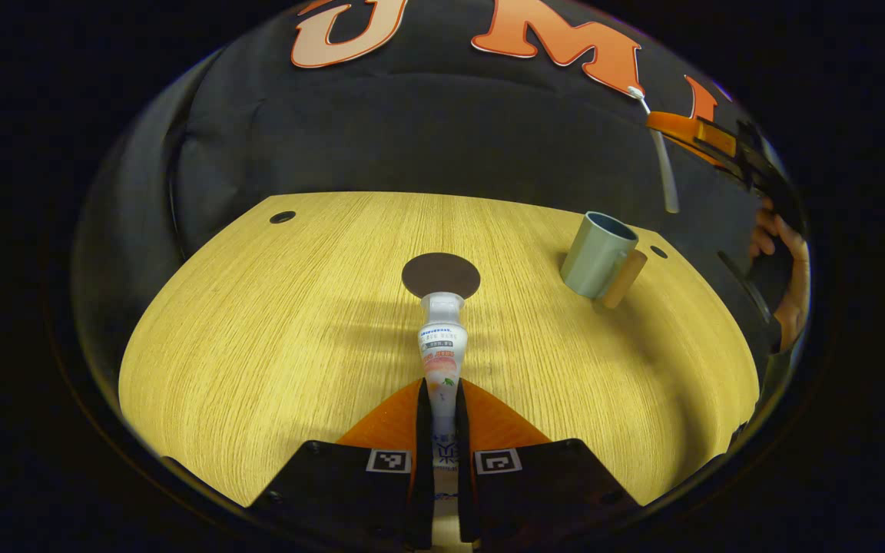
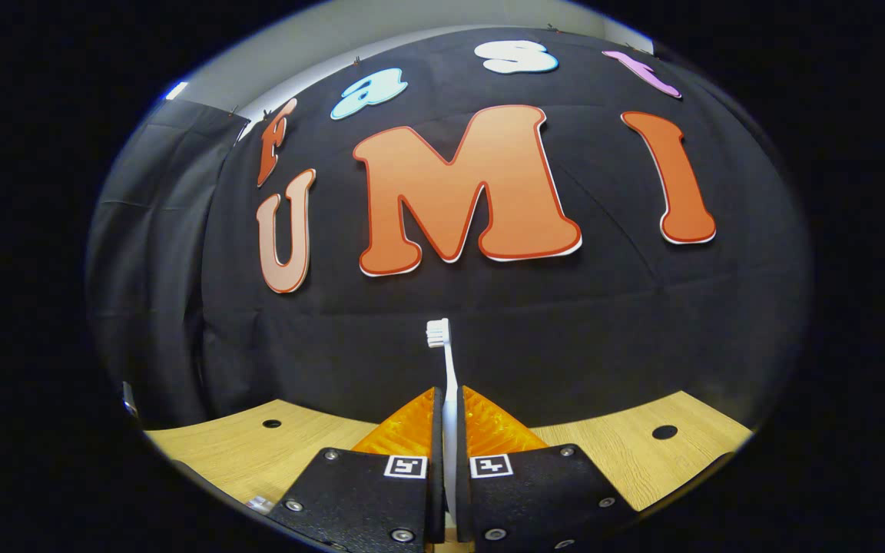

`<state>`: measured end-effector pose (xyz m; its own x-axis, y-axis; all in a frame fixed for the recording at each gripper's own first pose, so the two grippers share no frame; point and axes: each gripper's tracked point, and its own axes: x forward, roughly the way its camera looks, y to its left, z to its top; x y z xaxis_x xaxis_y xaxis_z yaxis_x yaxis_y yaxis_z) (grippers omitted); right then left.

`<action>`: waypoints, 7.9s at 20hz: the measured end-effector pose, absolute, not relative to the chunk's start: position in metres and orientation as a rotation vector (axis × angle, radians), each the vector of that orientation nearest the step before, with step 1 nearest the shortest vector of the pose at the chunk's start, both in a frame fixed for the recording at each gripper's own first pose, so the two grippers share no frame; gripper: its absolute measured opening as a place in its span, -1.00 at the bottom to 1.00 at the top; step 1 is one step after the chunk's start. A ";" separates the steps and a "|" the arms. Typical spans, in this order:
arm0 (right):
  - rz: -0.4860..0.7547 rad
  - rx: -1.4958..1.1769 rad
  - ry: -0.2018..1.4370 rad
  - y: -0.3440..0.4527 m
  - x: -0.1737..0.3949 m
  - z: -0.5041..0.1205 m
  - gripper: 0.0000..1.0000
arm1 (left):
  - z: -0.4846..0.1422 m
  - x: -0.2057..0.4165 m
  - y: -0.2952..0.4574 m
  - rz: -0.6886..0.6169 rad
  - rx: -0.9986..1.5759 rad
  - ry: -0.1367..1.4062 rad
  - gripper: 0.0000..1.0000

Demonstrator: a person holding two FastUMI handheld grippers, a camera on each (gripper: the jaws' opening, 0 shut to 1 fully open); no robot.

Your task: Put the toothbrush and toothpaste on the desktop into the cup, then pick up the cup and place it on the coaster on the desktop.

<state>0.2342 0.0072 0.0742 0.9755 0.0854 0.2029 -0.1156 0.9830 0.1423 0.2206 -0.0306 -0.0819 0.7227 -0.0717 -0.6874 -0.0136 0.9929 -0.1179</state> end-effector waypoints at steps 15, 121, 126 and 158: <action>0.125 0.138 -0.046 0.011 0.291 -0.020 -0.80 | -0.029 0.244 -0.045 -0.035 -0.141 0.565 -0.67; -0.078 0.139 0.829 0.032 0.223 -0.156 -0.59 | 0.079 0.198 0.015 -0.054 -0.084 0.133 0.96; -0.010 0.063 0.803 0.033 0.229 -0.156 -0.58 | 0.067 0.190 0.033 0.000 -0.054 0.149 0.96; 0.289 -0.102 0.723 0.040 0.250 -0.164 -0.47 | 0.029 0.163 0.088 0.109 -0.110 0.206 0.96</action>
